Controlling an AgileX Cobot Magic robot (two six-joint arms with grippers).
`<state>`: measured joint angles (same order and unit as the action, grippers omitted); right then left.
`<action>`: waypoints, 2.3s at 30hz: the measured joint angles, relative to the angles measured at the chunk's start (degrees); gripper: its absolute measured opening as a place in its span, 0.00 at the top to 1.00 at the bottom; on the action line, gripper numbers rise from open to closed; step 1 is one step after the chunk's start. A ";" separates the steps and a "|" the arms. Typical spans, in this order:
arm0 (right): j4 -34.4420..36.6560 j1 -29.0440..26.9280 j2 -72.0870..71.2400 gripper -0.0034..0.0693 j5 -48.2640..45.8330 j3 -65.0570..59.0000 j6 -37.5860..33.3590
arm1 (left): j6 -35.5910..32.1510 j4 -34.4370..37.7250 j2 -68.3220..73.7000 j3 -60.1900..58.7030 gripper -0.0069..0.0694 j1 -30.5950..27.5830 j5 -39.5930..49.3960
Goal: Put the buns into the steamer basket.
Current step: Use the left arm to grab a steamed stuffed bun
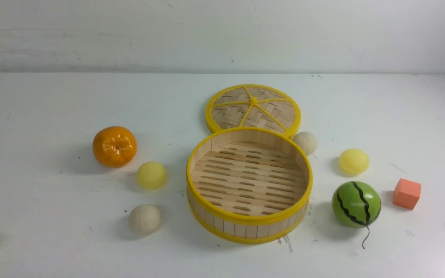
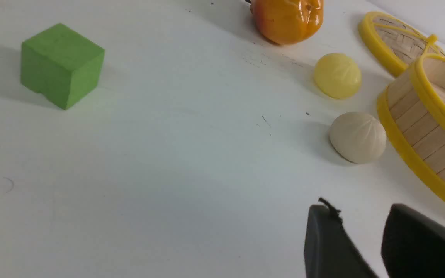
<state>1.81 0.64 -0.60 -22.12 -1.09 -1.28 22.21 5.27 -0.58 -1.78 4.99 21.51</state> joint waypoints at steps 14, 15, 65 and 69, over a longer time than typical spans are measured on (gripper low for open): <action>0.00 0.00 0.00 0.62 0.00 0.00 0.00 | 0.00 0.00 0.00 0.00 0.62 0.00 0.00; 0.00 0.00 0.00 0.62 0.00 0.00 0.00 | 0.00 0.00 0.00 0.00 0.62 0.00 0.00; 0.00 0.00 0.00 0.62 0.00 0.00 0.00 | -20.15 13.37 57.58 45.82 0.93 1.10 34.88; 0.00 0.00 0.00 0.62 0.00 0.00 0.00 | -21.54 13.47 68.30 49.08 0.93 8.61 31.69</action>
<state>1.81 0.64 -0.60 -22.12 -1.09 -1.28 0.67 18.74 67.72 47.30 13.60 53.20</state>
